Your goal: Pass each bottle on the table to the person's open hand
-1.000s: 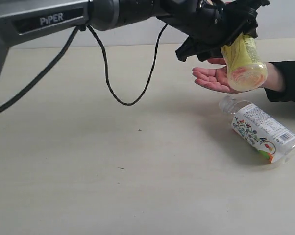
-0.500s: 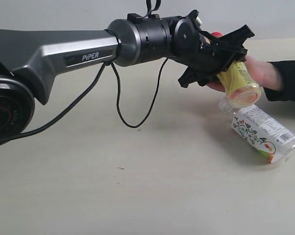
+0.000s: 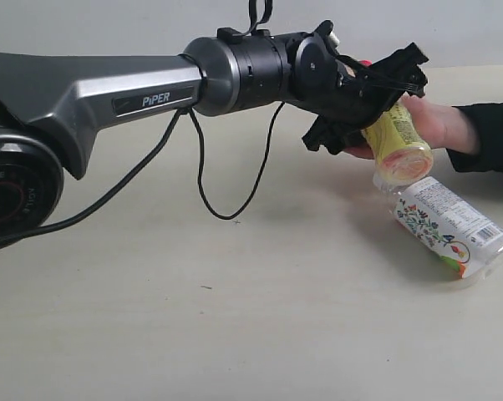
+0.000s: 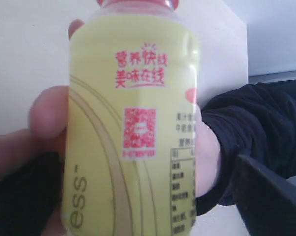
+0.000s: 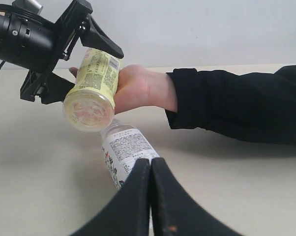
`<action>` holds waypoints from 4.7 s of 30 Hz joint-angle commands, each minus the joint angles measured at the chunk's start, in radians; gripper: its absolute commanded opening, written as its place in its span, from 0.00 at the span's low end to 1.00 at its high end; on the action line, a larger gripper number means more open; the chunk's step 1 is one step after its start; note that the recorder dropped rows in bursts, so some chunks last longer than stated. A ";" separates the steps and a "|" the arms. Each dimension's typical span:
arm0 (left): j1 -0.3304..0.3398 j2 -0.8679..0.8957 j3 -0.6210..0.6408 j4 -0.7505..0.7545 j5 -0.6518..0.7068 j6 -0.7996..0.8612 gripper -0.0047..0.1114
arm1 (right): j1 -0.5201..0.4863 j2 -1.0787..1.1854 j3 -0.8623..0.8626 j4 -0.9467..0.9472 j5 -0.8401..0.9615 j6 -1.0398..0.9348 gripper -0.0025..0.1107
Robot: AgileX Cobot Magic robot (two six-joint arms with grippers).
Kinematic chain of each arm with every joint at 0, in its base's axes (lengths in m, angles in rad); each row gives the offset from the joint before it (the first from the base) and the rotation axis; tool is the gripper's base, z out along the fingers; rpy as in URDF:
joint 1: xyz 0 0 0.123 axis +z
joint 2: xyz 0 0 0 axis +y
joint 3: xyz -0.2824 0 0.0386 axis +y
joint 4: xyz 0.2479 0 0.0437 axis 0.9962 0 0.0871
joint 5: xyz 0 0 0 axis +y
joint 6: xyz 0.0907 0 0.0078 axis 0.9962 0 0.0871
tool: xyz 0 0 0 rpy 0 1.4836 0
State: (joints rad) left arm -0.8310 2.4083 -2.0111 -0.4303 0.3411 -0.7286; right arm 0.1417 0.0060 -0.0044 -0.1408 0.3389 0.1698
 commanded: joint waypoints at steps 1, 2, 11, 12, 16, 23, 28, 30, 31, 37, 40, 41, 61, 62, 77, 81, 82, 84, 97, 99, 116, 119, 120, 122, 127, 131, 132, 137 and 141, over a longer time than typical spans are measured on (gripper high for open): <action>0.004 -0.002 -0.004 0.001 0.015 0.017 0.83 | 0.004 -0.006 0.004 0.003 -0.008 -0.001 0.02; 0.004 -0.004 -0.004 0.001 0.017 0.017 0.83 | 0.004 -0.006 0.004 0.003 -0.008 -0.001 0.02; 0.004 -0.064 -0.004 0.003 0.073 0.080 0.83 | 0.004 -0.006 0.004 0.003 -0.008 -0.001 0.02; 0.004 -0.078 -0.004 0.003 0.085 0.095 0.83 | 0.004 -0.006 0.004 0.003 -0.008 -0.001 0.02; 0.004 -0.115 -0.004 0.001 0.123 0.148 0.83 | 0.004 -0.006 0.004 0.003 -0.008 -0.001 0.02; 0.004 -0.174 -0.004 0.005 0.199 0.207 0.83 | 0.004 -0.006 0.004 0.003 -0.008 -0.001 0.02; 0.004 -0.217 -0.004 -0.001 0.260 0.321 0.83 | 0.004 -0.006 0.004 0.003 -0.008 -0.001 0.02; 0.004 -0.235 -0.004 -0.011 0.300 0.415 0.83 | 0.004 -0.006 0.004 0.003 -0.008 -0.001 0.02; 0.004 -0.239 -0.004 -0.015 0.319 0.448 0.83 | 0.004 -0.006 0.004 0.003 -0.008 -0.001 0.02; 0.004 -0.284 -0.004 -0.015 0.465 0.678 0.83 | 0.004 -0.006 0.004 0.003 -0.008 -0.001 0.02; 0.004 -0.295 -0.004 -0.013 0.527 0.765 0.83 | 0.004 -0.006 0.004 0.003 -0.008 -0.001 0.02; 0.004 -0.298 -0.004 -0.013 0.541 0.787 0.83 | 0.004 -0.006 0.004 0.003 -0.008 -0.001 0.02; 0.006 -0.316 0.055 -0.076 0.625 1.010 0.06 | 0.004 -0.006 0.004 0.003 -0.008 -0.001 0.02; 0.006 -0.326 0.082 -0.106 0.621 1.048 0.06 | 0.004 -0.006 0.004 0.003 -0.008 -0.001 0.02; 0.108 -0.805 0.871 -0.486 0.184 1.510 0.06 | 0.004 -0.006 0.004 0.003 -0.008 -0.001 0.02; 0.143 -0.984 1.100 -0.617 0.041 1.681 0.06 | 0.004 -0.006 0.004 0.003 -0.008 -0.001 0.02; 0.148 -1.037 1.165 -0.640 -0.004 1.702 0.06 | 0.004 -0.006 0.004 0.003 -0.008 -0.001 0.02; 0.149 -1.104 1.244 -0.650 -0.068 1.705 0.06 | 0.004 -0.006 0.004 0.003 -0.008 -0.001 0.02; 0.150 -1.438 1.566 -0.717 -0.416 1.662 0.06 | 0.004 -0.006 0.004 0.003 -0.008 -0.001 0.02; 0.150 -1.455 1.588 -0.717 -0.433 1.662 0.06 | 0.004 -0.006 0.004 0.003 -0.008 -0.001 0.02; 0.150 -1.455 1.616 -0.717 -0.430 1.633 0.06 | 0.004 -0.006 0.004 -0.096 -0.494 -0.050 0.02; 0.150 -1.455 1.616 -0.717 -0.430 1.633 0.06 | 0.004 -0.006 0.004 -0.081 -0.559 0.029 0.02; 0.150 -1.455 1.616 -0.717 -0.430 1.633 0.06 | 0.004 -0.006 0.004 -0.069 -0.565 0.070 0.02; 0.150 -1.455 1.616 -0.717 -0.430 1.633 0.06 | 0.004 -0.006 0.004 -0.050 -0.566 0.175 0.02; 0.150 -1.455 1.616 -0.717 -0.430 1.635 0.06 | 0.004 -0.006 0.004 0.050 -0.639 0.287 0.02; 0.150 -1.455 1.616 -0.717 -0.430 1.635 0.06 | 0.004 0.008 -0.092 0.060 -0.627 0.242 0.02; 0.150 -1.455 1.616 -0.717 -0.430 1.635 0.06 | 0.004 0.034 -0.127 0.060 -0.611 0.241 0.02; 0.150 -1.455 1.616 -0.717 -0.430 1.635 0.06 | 0.004 0.270 -0.332 0.060 -0.453 0.231 0.02; 0.150 -1.455 1.616 -0.717 -0.430 1.635 0.06 | 0.004 0.536 -0.546 0.052 -0.297 0.185 0.02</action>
State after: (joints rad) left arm -0.6824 0.9587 -0.3992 -1.1484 -0.0837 0.9075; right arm 0.1417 0.3800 -0.4306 -0.0841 -0.0824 0.4028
